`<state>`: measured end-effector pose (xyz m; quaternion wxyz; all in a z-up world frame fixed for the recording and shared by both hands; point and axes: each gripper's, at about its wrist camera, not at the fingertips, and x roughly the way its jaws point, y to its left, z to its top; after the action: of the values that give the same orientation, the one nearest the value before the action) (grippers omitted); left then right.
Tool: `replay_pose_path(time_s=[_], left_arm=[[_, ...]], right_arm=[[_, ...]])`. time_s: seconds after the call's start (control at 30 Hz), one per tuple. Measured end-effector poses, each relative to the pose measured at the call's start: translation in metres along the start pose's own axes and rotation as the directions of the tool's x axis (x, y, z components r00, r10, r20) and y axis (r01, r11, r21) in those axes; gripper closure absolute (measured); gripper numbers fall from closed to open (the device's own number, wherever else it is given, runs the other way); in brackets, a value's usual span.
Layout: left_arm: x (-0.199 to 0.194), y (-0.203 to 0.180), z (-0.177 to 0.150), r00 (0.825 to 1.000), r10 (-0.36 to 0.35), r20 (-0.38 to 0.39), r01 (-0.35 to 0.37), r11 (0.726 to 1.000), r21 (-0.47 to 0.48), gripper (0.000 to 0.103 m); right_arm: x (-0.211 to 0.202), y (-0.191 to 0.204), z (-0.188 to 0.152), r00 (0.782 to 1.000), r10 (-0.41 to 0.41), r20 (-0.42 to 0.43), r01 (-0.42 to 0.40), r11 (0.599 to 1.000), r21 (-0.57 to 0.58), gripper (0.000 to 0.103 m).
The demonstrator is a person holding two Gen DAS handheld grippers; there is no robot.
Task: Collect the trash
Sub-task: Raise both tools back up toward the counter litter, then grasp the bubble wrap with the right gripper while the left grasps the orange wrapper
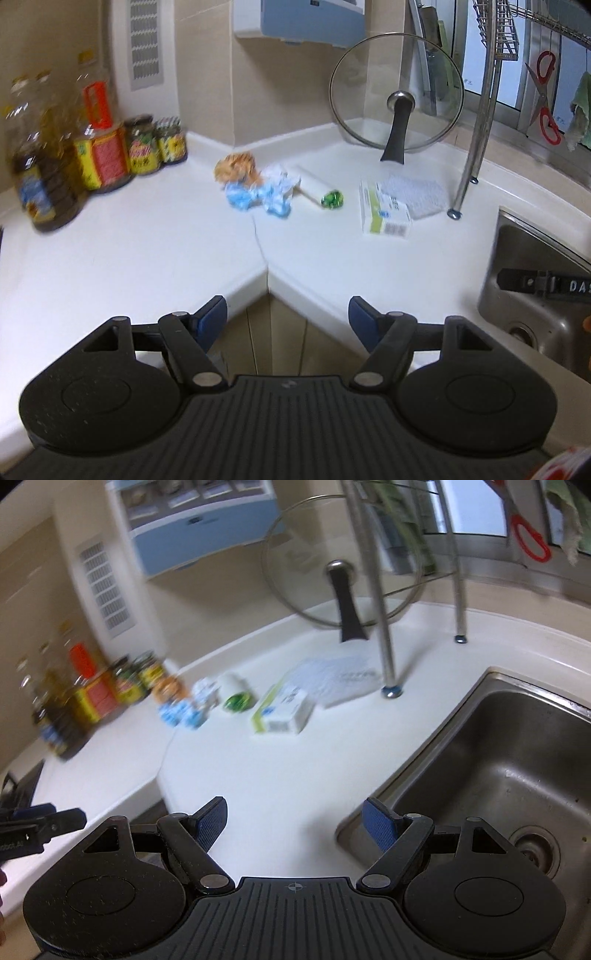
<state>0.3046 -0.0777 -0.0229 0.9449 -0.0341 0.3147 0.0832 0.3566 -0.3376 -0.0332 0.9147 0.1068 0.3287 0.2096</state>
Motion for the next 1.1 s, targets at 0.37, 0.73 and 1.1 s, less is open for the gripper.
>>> replay_pose_path(time_s=[0.37, 0.73, 1.1], left_arm=[[0.079, 0.012, 0.051, 1.0, -0.016, 0.015, 0.015, 0.999, 0.043, 0.033], [0.129, 0.025, 0.072, 1.0, -0.015, 0.01, 0.015, 0.998, 0.055, 0.033], [0.151, 0.04, 0.082, 1.0, 0.001, 0.0, -0.001, 0.999, 0.052, 0.033]], right_arm=[[0.071, -0.026, 0.049, 0.998, -0.006, 0.06, -0.006, 0.977, 0.212, 0.023], [0.142, -0.079, 0.069, 0.992, 0.006, 0.129, -0.08, 0.813, 0.577, 0.023], [0.182, -0.089, 0.083, 0.99, -0.019, 0.139, -0.075, 0.767, 0.637, 0.047]])
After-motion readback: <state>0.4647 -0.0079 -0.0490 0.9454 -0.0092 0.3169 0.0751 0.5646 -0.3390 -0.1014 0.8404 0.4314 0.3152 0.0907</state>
